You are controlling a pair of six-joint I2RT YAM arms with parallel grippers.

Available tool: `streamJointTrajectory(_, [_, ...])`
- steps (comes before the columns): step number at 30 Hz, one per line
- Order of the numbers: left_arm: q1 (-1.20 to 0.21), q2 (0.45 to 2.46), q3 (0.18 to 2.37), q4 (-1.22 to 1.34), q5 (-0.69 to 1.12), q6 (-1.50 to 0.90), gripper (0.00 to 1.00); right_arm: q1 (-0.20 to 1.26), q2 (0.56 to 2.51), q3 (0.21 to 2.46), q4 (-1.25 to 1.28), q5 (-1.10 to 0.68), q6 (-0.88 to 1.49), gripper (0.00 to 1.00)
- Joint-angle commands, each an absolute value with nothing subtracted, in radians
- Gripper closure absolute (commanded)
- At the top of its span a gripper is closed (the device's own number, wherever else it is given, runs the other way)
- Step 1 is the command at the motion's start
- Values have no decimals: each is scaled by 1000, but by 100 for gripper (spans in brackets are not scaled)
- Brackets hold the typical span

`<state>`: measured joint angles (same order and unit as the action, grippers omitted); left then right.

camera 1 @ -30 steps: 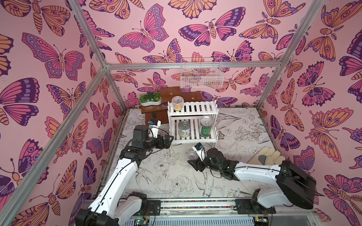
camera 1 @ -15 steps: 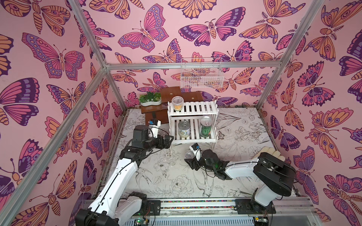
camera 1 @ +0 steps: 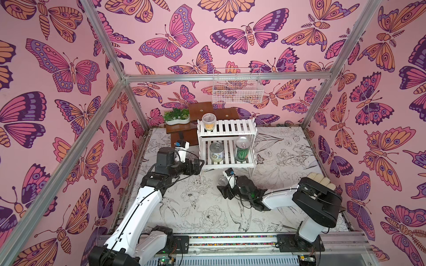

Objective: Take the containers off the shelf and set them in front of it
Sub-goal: Place the container at the center of the board.

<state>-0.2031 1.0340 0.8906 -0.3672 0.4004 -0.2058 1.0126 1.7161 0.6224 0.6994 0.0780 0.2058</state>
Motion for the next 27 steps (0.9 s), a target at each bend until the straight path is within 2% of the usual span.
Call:
streamJointTrajectory(1, [-198,1017,882,-366,409,-196,0,1019,1729,649,704,102,205,18])
streamJointTrajectory(16, [-199,1021,913,-367,410,-178,0,1028,1626,671,618,64,212,8])
streamJointTrajectory(27, [-218,1107,1082,-368,449,-93,0,1056,1365,684,391,33,224,5])
